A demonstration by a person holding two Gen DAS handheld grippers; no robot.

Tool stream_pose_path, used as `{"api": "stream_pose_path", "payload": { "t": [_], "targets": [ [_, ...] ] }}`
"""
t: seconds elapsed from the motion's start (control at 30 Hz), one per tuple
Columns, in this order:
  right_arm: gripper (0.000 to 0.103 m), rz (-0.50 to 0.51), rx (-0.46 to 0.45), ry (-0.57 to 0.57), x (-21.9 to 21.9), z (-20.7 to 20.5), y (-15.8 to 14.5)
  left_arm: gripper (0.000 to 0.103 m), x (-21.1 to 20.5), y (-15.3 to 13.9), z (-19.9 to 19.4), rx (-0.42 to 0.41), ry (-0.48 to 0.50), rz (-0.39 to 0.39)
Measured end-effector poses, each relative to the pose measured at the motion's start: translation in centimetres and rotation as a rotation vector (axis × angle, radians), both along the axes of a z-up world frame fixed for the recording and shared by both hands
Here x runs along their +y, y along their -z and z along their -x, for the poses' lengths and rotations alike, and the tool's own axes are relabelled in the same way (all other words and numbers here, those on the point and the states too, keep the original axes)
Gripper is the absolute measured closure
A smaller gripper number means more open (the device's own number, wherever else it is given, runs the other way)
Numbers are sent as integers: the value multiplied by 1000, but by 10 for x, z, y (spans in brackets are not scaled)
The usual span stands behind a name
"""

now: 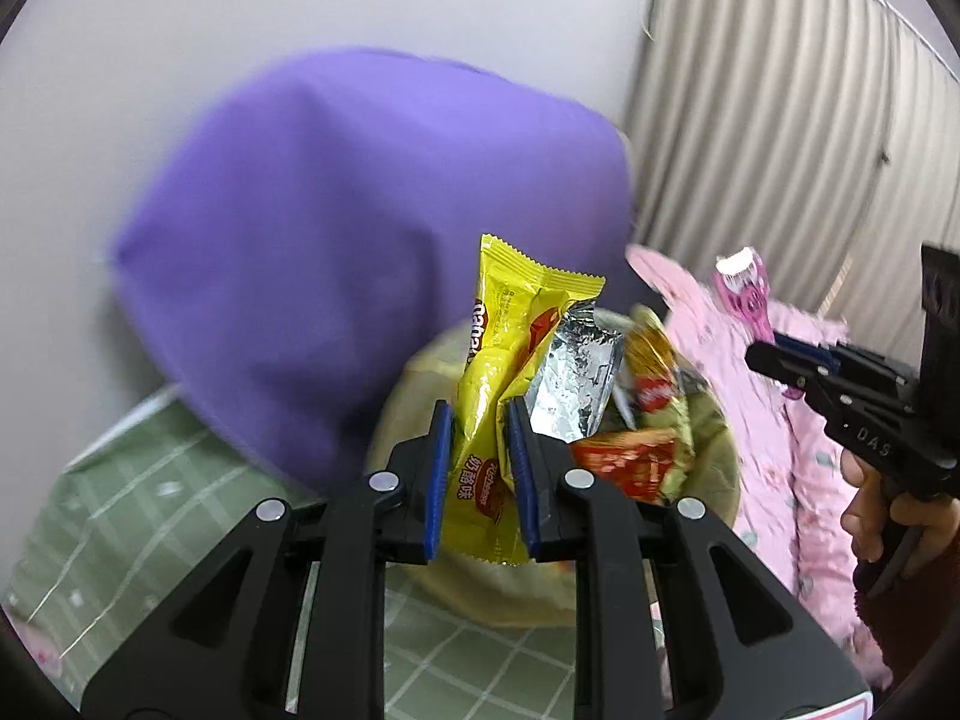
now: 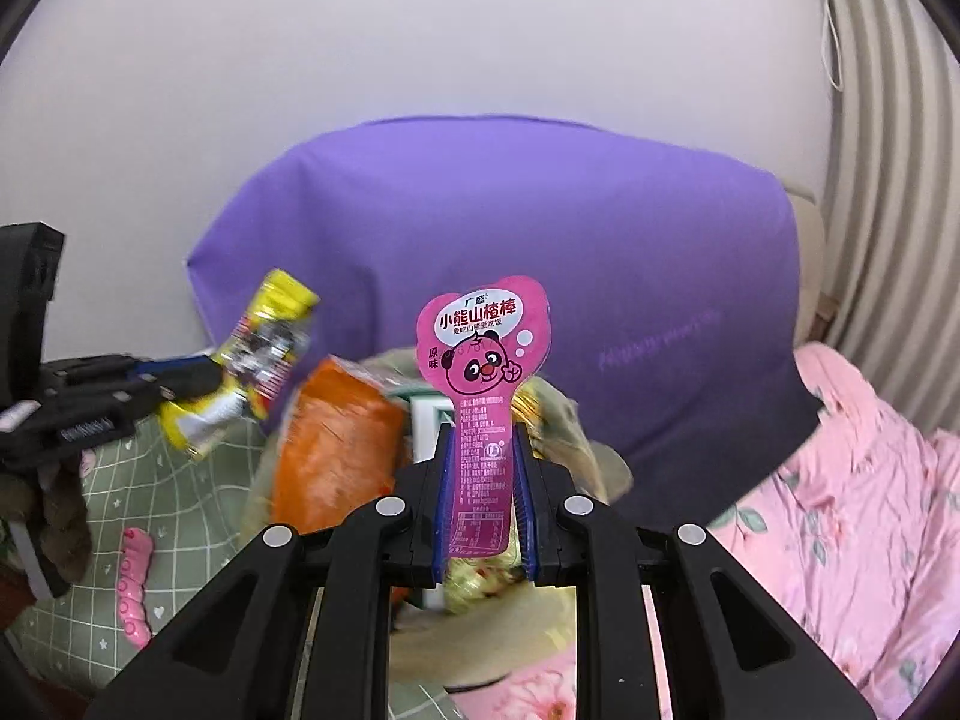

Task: Collect trash
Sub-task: 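Carry the wafer pack and lollipop card over the yellow bag with both tools, then open both tools to drop the wafer pack and lollipop into the bag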

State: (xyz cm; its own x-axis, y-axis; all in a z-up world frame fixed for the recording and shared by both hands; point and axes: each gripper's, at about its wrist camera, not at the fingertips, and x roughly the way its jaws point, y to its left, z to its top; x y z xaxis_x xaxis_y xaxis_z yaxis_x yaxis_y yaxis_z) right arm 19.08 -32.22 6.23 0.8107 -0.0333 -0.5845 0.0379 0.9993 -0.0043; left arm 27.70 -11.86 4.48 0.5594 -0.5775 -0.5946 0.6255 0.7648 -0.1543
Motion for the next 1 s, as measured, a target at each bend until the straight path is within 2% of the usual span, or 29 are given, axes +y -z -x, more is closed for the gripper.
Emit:
{"api": "stream_pose_path", "payload": {
  "t": [0.1, 0.2, 0.3, 0.5, 0.73, 0.87, 1.0],
  "targets": [
    [85, -23, 37, 11, -8, -7, 13, 81, -35, 19, -9, 45, 55, -58],
    [85, -38, 78, -3, -8, -18, 25, 77, -55, 31, -11, 75, 85, -82],
    [85, -36, 113, -29, -7, -25, 37, 69, -58, 35, -14, 90, 90, -64],
    [85, -42, 143, -67, -1, -44, 50, 61, -55, 36, -15, 87, 91, -66],
    [85, -29, 175, -98, 5, -59, 64, 62, -50, 39, -21, 108, 75, -70],
    [85, -24, 198, -106, 2, -70, 70, 77, -55, 43, -26, 116, 76, -89],
    [85, -32, 211, -111, -6, -73, 72, 81, -58, 52, -34, 143, 78, -104]
  ]
}}
